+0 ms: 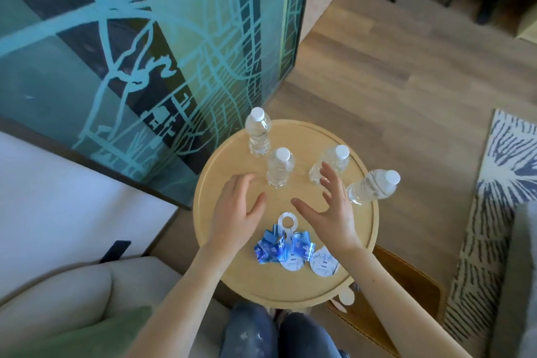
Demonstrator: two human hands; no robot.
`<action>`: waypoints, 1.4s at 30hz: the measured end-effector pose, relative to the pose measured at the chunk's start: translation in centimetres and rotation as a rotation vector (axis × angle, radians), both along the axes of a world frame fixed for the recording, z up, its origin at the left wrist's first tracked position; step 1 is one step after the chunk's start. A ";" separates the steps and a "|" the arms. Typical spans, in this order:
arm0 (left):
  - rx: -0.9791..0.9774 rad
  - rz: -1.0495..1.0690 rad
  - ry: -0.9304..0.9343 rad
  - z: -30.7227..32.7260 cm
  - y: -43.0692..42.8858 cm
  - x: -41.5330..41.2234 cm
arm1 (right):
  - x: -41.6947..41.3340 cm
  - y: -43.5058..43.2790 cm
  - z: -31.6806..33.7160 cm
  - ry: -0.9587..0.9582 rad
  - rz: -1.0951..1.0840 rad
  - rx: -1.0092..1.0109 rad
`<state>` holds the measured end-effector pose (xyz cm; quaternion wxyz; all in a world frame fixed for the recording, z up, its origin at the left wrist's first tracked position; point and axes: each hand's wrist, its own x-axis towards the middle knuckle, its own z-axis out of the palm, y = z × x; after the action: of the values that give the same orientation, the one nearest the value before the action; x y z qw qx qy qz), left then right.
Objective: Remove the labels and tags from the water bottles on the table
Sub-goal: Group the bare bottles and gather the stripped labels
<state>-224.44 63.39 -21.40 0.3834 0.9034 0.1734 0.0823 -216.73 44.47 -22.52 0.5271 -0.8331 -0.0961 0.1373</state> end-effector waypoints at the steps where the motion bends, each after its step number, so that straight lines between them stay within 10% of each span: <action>1: -0.014 0.015 -0.005 0.6 0.1 0.2 | 0.1 0.1 0.7 0.015 0.011 0.007; 42: -0.125 -0.395 0.245 -5.7 13.2 23.0 | 9.9 12.2 -6.1 0.097 -0.499 -0.114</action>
<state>-201.49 76.63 -27.10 0.4234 0.8975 0.0434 -0.1155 -206.82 56.62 -28.62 0.5009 -0.8519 0.1455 0.0480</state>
